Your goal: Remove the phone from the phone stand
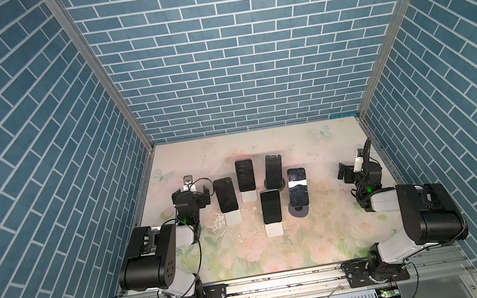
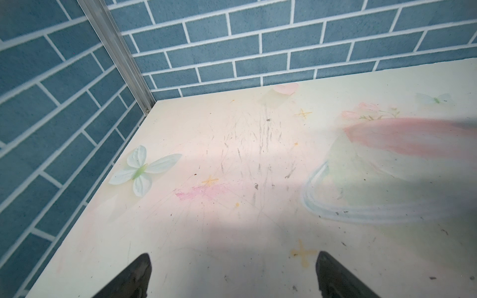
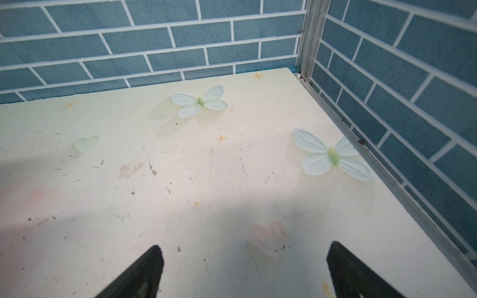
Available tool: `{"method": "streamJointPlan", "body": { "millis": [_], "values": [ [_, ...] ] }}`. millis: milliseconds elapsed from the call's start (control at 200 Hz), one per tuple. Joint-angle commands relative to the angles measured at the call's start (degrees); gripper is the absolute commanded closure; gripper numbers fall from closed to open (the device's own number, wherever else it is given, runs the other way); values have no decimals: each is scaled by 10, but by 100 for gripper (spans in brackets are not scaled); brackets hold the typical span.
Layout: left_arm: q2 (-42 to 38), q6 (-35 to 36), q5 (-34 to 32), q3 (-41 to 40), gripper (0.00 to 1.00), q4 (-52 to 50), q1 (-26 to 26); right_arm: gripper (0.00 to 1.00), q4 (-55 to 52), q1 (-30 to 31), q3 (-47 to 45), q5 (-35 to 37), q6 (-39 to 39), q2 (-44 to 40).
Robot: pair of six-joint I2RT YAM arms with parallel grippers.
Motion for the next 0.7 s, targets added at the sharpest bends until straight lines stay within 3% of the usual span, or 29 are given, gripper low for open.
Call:
{"method": "streamJointPlan", "body": {
  "millis": [0, 80, 245, 370, 485, 695],
  "values": [
    [4, 4, 3, 11, 0, 2, 4, 1, 22, -1, -11, 3, -12, 0],
    [3, 8, 8, 7, 0, 9, 4, 5, -35, -1, 7, 3, -13, -25],
    [-50, -5, -28, -14, 0, 5, 3, 11, -307, 0, 125, 4, -8, -89],
    [-121, -12, -47, -16, 0, -45, 3, 9, -385, 13, 164, 24, 10, -119],
    [-204, -34, -80, -5, 0, -137, 3, 1, -451, 37, 191, 75, 35, -144],
    [-320, -107, -105, 62, 0, -361, 3, 1, -577, 94, 251, 139, 81, -173]
  ]
}}
